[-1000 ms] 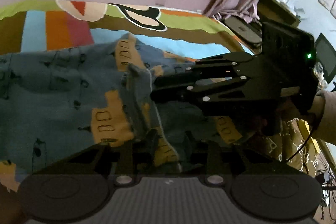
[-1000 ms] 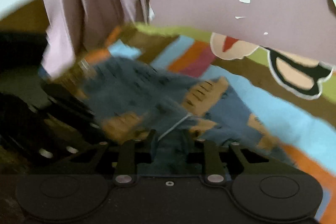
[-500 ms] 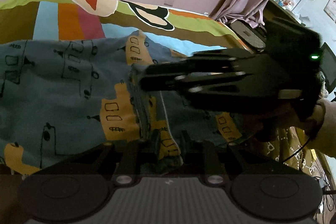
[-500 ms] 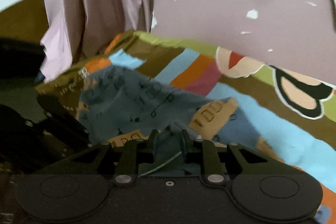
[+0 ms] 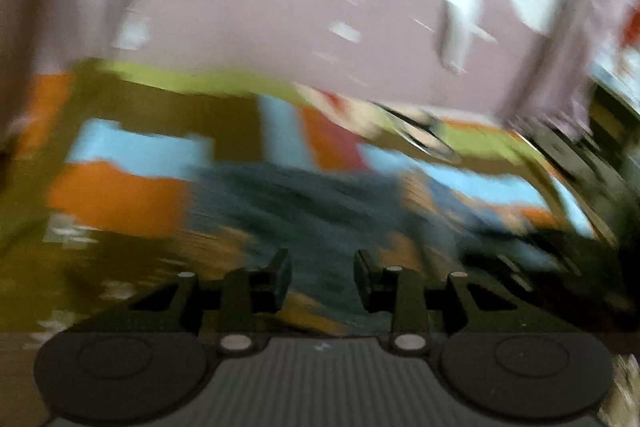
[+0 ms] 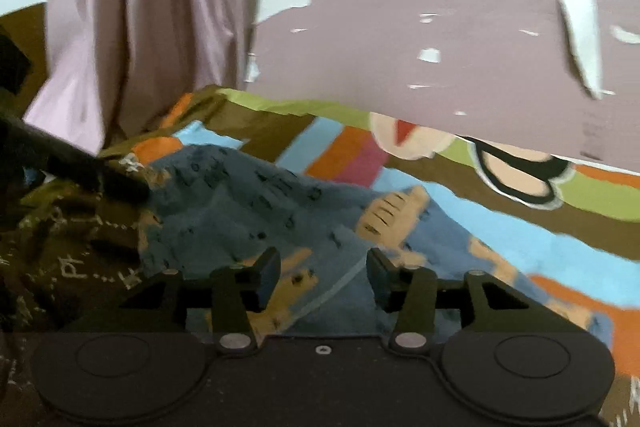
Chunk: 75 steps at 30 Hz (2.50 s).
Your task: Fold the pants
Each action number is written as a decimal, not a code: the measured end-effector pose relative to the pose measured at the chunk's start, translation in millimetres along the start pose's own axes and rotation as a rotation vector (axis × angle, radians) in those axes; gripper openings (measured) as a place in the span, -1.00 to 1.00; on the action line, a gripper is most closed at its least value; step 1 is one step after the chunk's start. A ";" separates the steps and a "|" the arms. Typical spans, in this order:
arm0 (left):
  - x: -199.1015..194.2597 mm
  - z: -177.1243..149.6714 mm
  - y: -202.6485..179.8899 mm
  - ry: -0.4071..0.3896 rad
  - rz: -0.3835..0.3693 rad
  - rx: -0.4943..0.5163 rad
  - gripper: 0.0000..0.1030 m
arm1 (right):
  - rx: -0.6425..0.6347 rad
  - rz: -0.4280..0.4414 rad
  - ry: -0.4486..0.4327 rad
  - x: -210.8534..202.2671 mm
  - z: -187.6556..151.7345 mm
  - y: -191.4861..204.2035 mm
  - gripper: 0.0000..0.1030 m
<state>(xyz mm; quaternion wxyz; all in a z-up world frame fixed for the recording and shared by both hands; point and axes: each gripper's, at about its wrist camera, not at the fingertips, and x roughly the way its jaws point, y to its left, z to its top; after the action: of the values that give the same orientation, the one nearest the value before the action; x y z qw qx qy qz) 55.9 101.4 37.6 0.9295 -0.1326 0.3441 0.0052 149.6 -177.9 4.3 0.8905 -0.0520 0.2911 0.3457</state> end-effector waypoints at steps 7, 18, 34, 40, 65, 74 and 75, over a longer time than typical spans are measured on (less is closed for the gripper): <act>15.7 15.8 56.8 -0.027 0.107 -0.196 -0.27 | 0.029 -0.132 0.022 4.8 -16.7 19.8 -0.04; 53.5 -5.7 72.0 0.104 0.038 -0.186 -0.11 | 0.005 -0.160 0.048 13.8 -21.9 28.1 0.00; 60.1 -5.6 77.4 0.073 -0.063 -0.278 0.56 | 0.025 -0.159 0.043 14.2 -25.7 25.6 0.09; 58.5 -7.1 78.1 0.060 -0.062 -0.306 0.56 | 0.030 -0.155 0.038 14.2 -26.8 24.1 0.10; 54.7 -12.4 101.3 0.039 -0.040 -0.457 -0.53 | 0.029 -0.166 0.031 13.6 -27.6 24.7 0.15; 36.2 7.5 40.0 -0.004 0.158 -0.230 -0.68 | 0.044 -0.159 0.026 13.2 -28.0 22.9 0.16; 33.6 10.0 33.0 -0.009 0.166 -0.205 -0.68 | 0.046 -0.158 0.026 13.5 -27.7 22.5 0.16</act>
<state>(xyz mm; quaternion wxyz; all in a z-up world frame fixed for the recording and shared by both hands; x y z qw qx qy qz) 84.6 132.9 15.3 0.9090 -0.1979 0.3472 0.1181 129.6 -161.1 -23.6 0.9120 -0.0589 0.3057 0.2670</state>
